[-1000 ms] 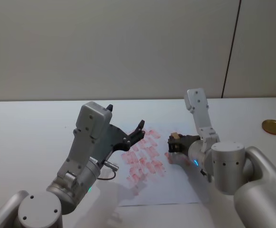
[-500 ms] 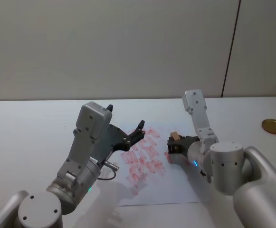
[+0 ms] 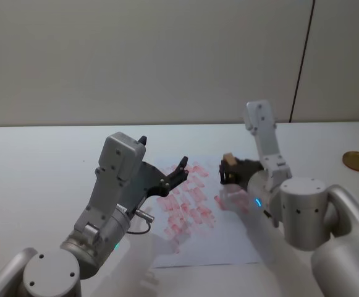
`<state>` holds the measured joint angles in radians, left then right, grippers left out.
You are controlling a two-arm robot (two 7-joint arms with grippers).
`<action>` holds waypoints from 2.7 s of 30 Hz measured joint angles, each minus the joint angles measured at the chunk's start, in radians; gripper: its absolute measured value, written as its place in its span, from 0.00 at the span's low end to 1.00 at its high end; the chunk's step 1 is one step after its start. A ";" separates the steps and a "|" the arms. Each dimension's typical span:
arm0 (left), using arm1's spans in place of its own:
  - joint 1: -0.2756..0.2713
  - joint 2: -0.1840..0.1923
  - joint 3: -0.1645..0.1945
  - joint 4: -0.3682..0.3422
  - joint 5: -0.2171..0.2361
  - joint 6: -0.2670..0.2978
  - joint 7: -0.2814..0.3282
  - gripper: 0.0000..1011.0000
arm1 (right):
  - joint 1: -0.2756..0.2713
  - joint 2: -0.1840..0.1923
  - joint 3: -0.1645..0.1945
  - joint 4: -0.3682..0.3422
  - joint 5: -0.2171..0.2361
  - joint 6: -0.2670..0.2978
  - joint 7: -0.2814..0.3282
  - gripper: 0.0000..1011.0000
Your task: Use the one hand to pick up the stamp and affix it onto the A4 paper.
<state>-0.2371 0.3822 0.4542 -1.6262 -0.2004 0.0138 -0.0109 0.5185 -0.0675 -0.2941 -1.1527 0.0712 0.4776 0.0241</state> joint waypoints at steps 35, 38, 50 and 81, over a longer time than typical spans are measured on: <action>0.000 0.000 0.000 0.000 0.000 0.000 0.000 0.98 | -0.242 0.116 0.064 -0.414 0.083 0.052 -0.110 0.22; 0.000 0.000 0.000 0.000 0.000 0.000 0.000 0.98 | -0.267 0.129 0.076 -0.427 0.095 0.062 -0.129 0.22; 0.000 0.000 0.000 0.000 0.000 0.000 0.000 0.98 | -0.309 0.158 0.109 -0.423 0.124 0.077 -0.160 0.22; 0.000 0.000 0.000 0.000 0.000 0.000 0.000 0.98 | -0.279 0.153 0.130 -0.312 0.128 0.036 -0.120 0.68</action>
<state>-0.2371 0.3821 0.4542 -1.6262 -0.2004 0.0138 -0.0109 0.2392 0.0852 -0.1637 -1.4644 0.1989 0.5138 -0.0957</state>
